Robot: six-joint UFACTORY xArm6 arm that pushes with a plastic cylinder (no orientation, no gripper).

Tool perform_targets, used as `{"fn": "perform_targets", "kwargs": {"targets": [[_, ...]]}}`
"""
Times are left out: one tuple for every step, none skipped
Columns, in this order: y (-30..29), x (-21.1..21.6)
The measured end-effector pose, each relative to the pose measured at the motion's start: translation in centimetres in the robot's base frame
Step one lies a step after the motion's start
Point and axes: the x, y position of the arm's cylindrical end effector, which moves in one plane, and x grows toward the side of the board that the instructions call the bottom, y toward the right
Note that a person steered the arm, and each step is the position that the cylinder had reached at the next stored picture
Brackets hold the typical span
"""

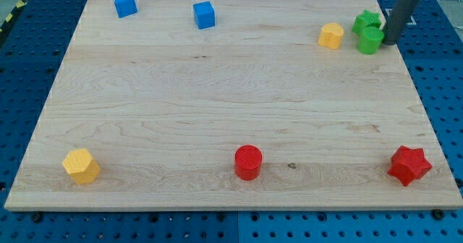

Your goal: Push the green star slightly down

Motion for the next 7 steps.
{"fn": "perform_targets", "kwargs": {"targets": [[-3.8,0.0],[-7.5,-0.2],[-9.1,-2.1],[-9.4,-6.5],[-5.2,-7.3],[-0.4,-7.3],[0.1,-7.3]]}}
